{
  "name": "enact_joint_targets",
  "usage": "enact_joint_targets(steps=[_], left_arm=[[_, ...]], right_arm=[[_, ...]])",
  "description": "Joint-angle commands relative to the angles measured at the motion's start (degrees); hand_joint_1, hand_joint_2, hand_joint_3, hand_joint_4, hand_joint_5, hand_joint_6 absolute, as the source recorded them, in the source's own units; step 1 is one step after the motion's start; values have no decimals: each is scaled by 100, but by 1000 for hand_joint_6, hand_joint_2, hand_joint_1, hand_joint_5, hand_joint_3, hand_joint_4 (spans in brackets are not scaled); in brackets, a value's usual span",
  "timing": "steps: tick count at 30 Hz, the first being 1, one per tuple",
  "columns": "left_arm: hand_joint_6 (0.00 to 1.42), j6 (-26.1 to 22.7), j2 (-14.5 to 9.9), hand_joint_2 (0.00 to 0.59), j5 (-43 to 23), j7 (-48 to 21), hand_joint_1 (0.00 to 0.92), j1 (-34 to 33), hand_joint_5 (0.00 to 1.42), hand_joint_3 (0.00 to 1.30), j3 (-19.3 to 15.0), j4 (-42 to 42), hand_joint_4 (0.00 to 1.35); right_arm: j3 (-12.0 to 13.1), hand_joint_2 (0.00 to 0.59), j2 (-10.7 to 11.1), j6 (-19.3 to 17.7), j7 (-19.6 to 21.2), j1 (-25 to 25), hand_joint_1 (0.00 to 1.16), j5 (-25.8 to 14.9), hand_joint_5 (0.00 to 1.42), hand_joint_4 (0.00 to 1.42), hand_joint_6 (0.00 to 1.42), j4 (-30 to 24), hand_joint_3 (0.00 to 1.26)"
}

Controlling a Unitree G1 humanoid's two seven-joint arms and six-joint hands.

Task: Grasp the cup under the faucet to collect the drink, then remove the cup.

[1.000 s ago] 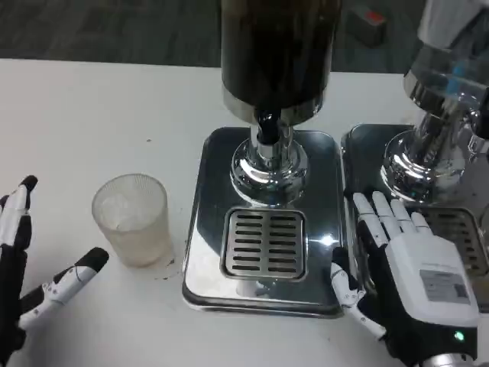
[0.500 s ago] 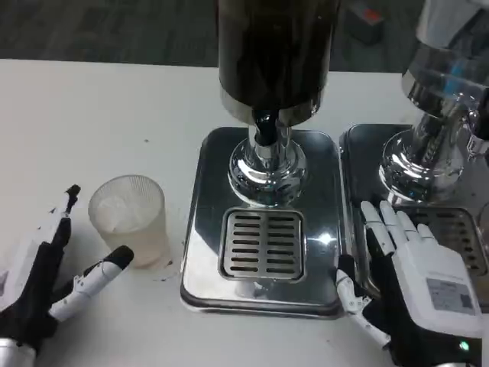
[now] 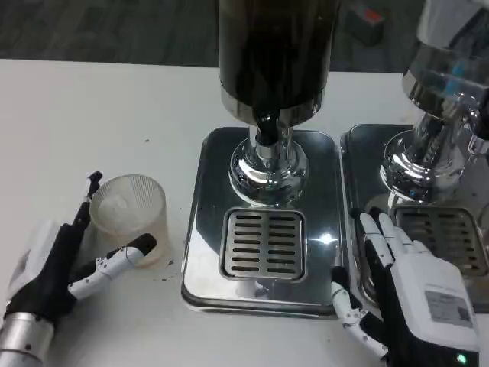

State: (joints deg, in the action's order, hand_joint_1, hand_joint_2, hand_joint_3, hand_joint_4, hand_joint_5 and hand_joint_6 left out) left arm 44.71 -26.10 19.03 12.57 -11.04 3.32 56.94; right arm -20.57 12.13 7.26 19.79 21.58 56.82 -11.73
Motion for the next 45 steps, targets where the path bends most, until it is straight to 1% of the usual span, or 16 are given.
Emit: enact_joint_targets(steps=[1, 7, 12, 15, 17, 20, 21, 24, 25, 27, 28, 29, 34, 37, 42, 45], left_arm=[[101, 195, 87, 38, -171, -268, 218, -140, 104, 0, 16, 270, 0], [116, 229, 126, 44, -180, -331, 222, -280, 114, 0, 60, 402, 0], [172, 304, 148, 49, -195, -297, 243, -347, 176, 0, 91, 505, 0], [236, 331, 162, 49, -197, -290, 246, -386, 234, 0, 106, 576, 0], [307, 330, 166, 56, -188, -290, 267, -415, 300, 0, 118, 613, 14], [531, 342, 156, 64, -149, -236, 295, -427, 440, 67, 137, 629, 119], [594, 347, 151, 68, -140, -220, 321, -429, 489, 104, 143, 631, 163], [703, 332, 135, 77, -105, -136, 345, -430, 575, 198, 166, 627, 263], [757, 325, 129, 81, -106, -125, 366, -433, 622, 244, 174, 632, 307], [822, 318, 111, 88, -97, -107, 397, -438, 677, 284, 196, 639, 359], [845, 319, 103, 89, -95, -100, 396, -439, 694, 304, 206, 640, 380], [855, 321, 94, 90, -82, -64, 413, -435, 703, 307, 214, 632, 386], [863, 343, 60, 90, -47, 133, 418, -415, 713, 320, 245, 600, 397], [869, 382, 44, 91, 44, 348, 433, -395, 713, 333, 255, 566, 412], [876, 464, 64, 96, 122, 775, 436, -356, 713, 355, 195, 487, 429], [892, 527, 48, 103, 199, 1007, 429, -351, 737, 376, 176, 437, 450]], right_arm=[[-12, 481, -66, 49, 85, 71, 201, 4, 107, 32, 134, -70, 72], [-20, 477, -102, 69, 102, 81, 206, 36, 108, 32, 137, -81, 68], [-44, 491, -146, 105, 119, 97, 223, 50, 120, 32, 179, -80, 66], [-33, 492, -153, 107, 131, 121, 226, 48, 124, 32, 196, -97, 74], [-26, 492, -158, 108, 137, 131, 228, 48, 131, 32, 211, -114, 75], [-13, 486, -157, 100, 141, 150, 238, 32, 133, 32, 218, -137, 84], [-13, 485, -157, 99, 140, 153, 240, 30, 133, 32, 220, -142, 85], [-15, 484, -161, 92, 137, 145, 247, 18, 143, 32, 232, -136, 85], [-15, 484, -164, 87, 135, 135, 248, 8, 144, 32, 233, -127, 85], [-15, 484, -166, 80, 133, 125, 249, -3, 145, 36, 234, -117, 85], [-16, 484, -168, 78, 131, 119, 251, -6, 147, 40, 246, -112, 85], [-14, 484, -171, 75, 131, 106, 252, -13, 147, 41, 249, -100, 85], [-10, 484, -189, 72, 134, 88, 256, -39, 158, 42, 255, -73, 94], [-7, 484, -199, 65, 136, 79, 256, -47, 158, 42, 256, -54, 95], [-13, 484, -208, 65, 139, 67, 257, -42, 158, 42, 258, -38, 95], [-7, 484, -207, 63, 136, 62, 258, -47, 158, 42, 259, -36, 95]])
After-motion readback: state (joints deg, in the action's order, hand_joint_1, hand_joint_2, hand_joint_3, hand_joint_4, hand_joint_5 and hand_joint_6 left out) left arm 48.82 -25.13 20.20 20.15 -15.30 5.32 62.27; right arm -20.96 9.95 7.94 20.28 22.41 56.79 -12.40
